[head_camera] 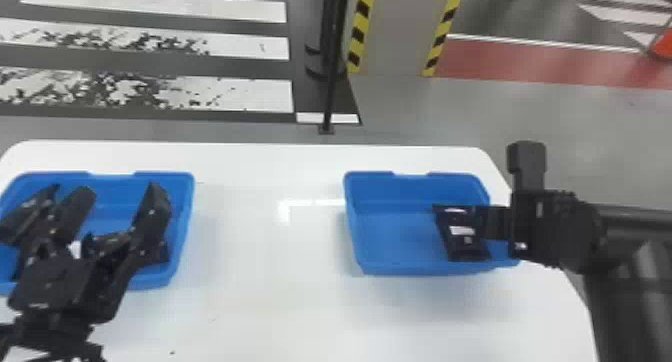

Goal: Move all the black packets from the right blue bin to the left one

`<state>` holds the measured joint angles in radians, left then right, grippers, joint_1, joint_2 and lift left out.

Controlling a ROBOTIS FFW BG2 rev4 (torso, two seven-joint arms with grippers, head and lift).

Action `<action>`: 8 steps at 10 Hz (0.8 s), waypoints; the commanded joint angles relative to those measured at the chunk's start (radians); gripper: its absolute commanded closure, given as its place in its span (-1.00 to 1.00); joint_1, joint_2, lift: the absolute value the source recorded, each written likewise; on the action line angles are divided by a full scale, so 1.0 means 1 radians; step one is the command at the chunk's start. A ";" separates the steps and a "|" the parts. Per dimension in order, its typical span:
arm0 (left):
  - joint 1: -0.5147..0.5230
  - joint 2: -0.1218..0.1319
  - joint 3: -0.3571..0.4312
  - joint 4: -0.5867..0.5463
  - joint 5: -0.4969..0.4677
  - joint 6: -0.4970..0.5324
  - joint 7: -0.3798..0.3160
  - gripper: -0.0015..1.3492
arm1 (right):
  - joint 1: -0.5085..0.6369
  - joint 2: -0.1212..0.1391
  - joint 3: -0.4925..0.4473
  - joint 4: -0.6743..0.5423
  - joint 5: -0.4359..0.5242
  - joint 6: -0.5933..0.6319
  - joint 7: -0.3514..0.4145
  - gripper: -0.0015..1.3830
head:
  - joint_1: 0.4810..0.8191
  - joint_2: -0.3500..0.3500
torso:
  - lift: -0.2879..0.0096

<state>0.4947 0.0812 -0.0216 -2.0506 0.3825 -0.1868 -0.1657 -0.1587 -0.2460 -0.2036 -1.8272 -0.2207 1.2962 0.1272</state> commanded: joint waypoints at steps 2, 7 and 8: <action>-0.001 0.000 -0.004 0.000 0.004 -0.010 0.000 -0.71 | -0.003 0.001 0.004 0.037 -0.015 0.019 -0.031 -0.78 | 0.27 -0.49 | -0.01; 0.003 0.005 -0.014 0.000 0.002 -0.024 0.000 -0.71 | -0.040 -0.001 0.026 0.135 -0.021 -0.020 -0.058 -0.78 | 0.27 -0.52 | -0.01; 0.003 0.005 -0.014 0.000 0.002 -0.024 0.000 -0.71 | -0.040 -0.001 0.026 0.132 -0.023 -0.010 -0.066 -0.77 | 0.27 -0.52 | -0.01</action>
<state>0.4980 0.0859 -0.0359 -2.0506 0.3850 -0.2105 -0.1657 -0.1984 -0.2470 -0.1778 -1.6933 -0.2408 1.2802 0.0618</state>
